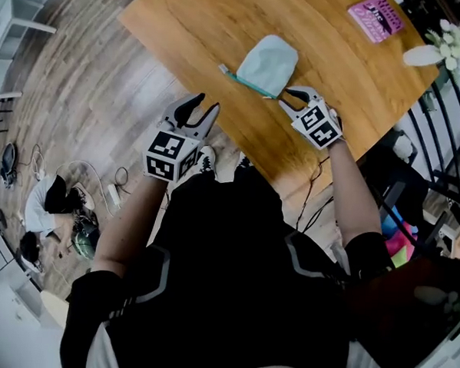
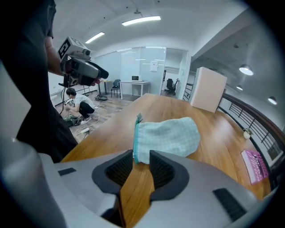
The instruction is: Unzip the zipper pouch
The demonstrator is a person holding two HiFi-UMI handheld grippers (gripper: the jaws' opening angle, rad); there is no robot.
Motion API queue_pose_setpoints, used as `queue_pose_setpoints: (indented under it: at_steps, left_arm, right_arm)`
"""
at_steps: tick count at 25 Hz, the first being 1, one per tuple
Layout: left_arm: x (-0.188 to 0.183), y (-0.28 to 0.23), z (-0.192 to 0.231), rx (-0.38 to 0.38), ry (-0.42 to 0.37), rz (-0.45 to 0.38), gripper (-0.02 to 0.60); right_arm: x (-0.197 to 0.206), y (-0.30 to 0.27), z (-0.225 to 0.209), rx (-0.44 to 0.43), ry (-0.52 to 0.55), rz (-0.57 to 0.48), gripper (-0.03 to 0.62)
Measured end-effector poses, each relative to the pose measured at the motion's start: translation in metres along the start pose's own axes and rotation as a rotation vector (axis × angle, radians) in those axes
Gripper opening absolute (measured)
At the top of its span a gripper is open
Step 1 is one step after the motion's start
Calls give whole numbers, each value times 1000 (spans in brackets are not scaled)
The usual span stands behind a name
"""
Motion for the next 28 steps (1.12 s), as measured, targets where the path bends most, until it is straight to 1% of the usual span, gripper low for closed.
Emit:
queue_pose_setpoints:
  at_steps: [4, 8, 11, 12, 13, 15, 19, 25, 28]
  left_arm:
    - [7, 9, 3, -28, 36, 23, 170]
    - [10, 15, 4, -46, 23, 28, 170]
    - [15, 18, 5, -54, 20, 35, 170]
    - [17, 19, 6, -57, 19, 39, 170]
    - [19, 20, 7, -60, 19, 42, 170]
    - [21, 23, 7, -55, 27, 44, 170]
    - [22, 28, 4, -19, 13, 41, 170]
    - [22, 26, -2, 4, 3, 50, 170]
    - [21, 27, -4, 19, -7, 50, 170]
  right_arm:
    - [1, -22, 0, -61, 89, 54, 158]
    - [6, -38, 1, -69, 170, 105, 139]
    - [8, -45, -1, -83, 196, 120, 127]
    - [10, -46, -1, -88, 202, 124, 112]
    - [11, -47, -1, -92, 204, 126, 97]
    - [13, -48, -2, -99, 205, 128, 91]
    - [14, -49, -3, -105, 213, 136, 87]
    - [17, -51, -4, -112, 185, 117, 66]
    - [16, -51, -3, -120, 148, 98, 60]
Point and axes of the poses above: the fingertips, and each gripper's own axes: y backward along the fingers, z to its left, x out of its underside, the point moved 4 cm from there along y, backward along the fingers, and after that the axes turned 15 degrees about -x, right-handed, at the moved point
